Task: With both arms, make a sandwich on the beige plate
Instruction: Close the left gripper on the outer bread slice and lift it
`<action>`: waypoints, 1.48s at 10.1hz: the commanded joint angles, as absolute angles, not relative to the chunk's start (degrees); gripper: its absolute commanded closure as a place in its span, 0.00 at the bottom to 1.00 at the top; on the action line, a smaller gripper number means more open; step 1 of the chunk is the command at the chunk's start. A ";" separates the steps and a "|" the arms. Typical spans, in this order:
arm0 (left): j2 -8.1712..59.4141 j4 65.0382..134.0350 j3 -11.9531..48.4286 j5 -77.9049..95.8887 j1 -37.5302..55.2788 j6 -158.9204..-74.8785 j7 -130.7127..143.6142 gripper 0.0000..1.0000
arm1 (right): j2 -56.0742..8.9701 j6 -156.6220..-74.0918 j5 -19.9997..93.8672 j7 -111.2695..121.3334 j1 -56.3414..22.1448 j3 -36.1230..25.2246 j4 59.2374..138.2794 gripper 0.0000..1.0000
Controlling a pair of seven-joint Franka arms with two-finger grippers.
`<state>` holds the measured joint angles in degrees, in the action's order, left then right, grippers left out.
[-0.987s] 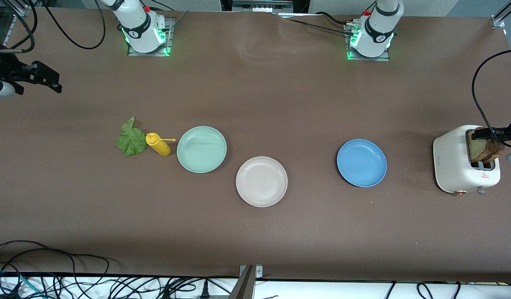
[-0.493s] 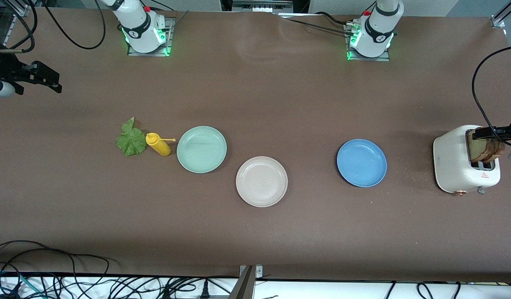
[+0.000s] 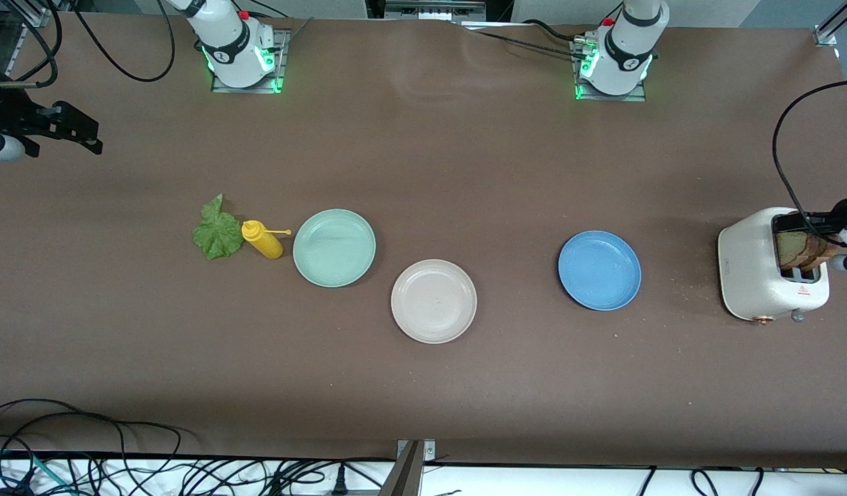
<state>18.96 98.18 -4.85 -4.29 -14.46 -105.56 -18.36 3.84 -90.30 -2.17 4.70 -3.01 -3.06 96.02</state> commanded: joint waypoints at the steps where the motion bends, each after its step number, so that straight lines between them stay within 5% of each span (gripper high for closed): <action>1: 17.31 102.38 -4.48 -3.25 -14.50 -109.50 -17.40 0.00 | 3.60 -89.12 -2.20 4.13 -2.99 -2.99 94.83 0.00; 2: 17.49 102.48 -4.48 -3.43 -14.85 -109.69 -18.19 0.05 | 3.60 -89.12 -2.20 4.13 -2.99 -2.99 94.83 0.00; 4: 17.49 103.01 -4.66 -4.04 -15.64 -109.43 -20.38 0.34 | 3.60 -89.12 -2.20 4.13 -2.99 -2.99 94.83 0.00; 6: 17.40 103.27 -4.66 -4.48 -16.79 -109.16 -24.50 0.91 | 3.52 -89.12 -2.20 4.13 -2.99 -2.99 94.83 0.00; 7: 17.32 103.27 -4.75 -4.92 -17.05 -109.07 -26.00 1.00 | 3.52 -89.12 -2.20 4.13 -2.99 -2.99 94.83 0.00; 15: 17.67 89.49 -2.91 -3.17 -16.79 -95.55 -27.86 1.00 | 3.52 -89.12 -2.20 4.13 -2.99 -3.08 94.75 0.00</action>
